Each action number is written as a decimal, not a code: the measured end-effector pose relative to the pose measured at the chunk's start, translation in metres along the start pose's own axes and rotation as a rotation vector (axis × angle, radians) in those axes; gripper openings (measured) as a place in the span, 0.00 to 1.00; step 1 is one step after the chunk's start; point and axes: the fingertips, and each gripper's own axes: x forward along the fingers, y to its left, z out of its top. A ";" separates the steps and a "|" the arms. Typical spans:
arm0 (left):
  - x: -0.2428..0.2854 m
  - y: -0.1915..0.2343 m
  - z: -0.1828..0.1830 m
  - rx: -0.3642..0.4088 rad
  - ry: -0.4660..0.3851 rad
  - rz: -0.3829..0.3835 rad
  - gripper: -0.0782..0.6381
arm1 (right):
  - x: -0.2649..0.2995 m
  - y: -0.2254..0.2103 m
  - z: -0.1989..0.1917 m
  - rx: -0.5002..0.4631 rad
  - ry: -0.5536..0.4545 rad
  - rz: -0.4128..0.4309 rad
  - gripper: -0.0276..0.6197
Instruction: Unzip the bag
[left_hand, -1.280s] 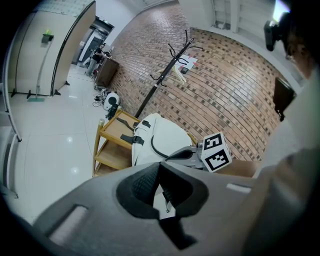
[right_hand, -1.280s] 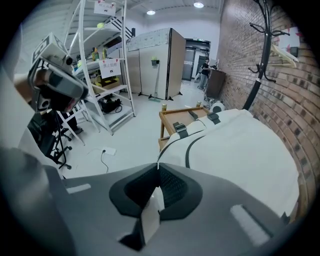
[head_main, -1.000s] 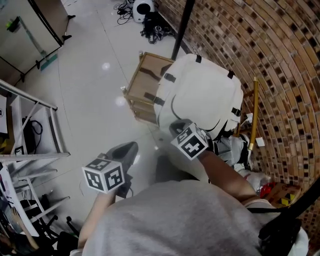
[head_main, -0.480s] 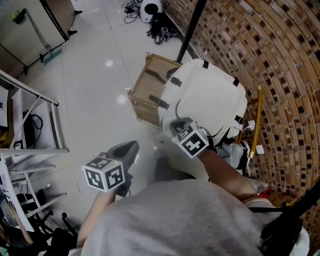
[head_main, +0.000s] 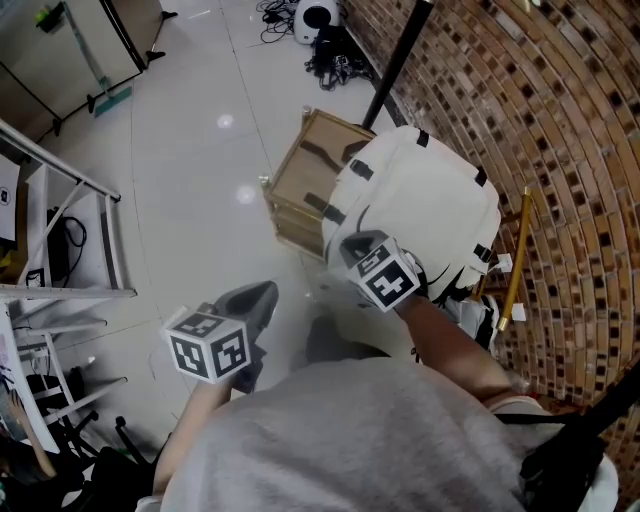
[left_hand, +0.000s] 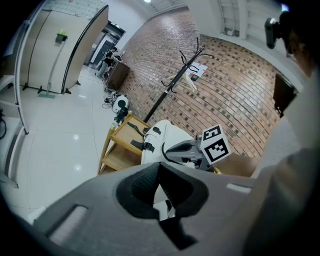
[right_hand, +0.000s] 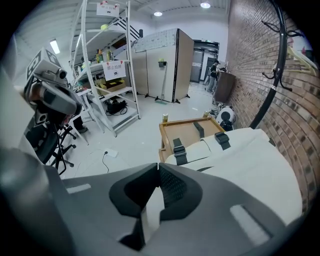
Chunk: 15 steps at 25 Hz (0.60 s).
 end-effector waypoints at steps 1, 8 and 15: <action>0.000 0.000 0.000 -0.002 -0.002 0.001 0.11 | 0.000 0.000 -0.001 0.009 0.005 0.002 0.06; 0.001 0.002 0.003 -0.012 -0.011 0.010 0.11 | 0.002 -0.007 0.006 0.020 0.004 0.001 0.06; 0.003 0.005 0.004 -0.029 -0.019 0.016 0.11 | 0.003 -0.015 0.009 0.025 0.009 -0.007 0.06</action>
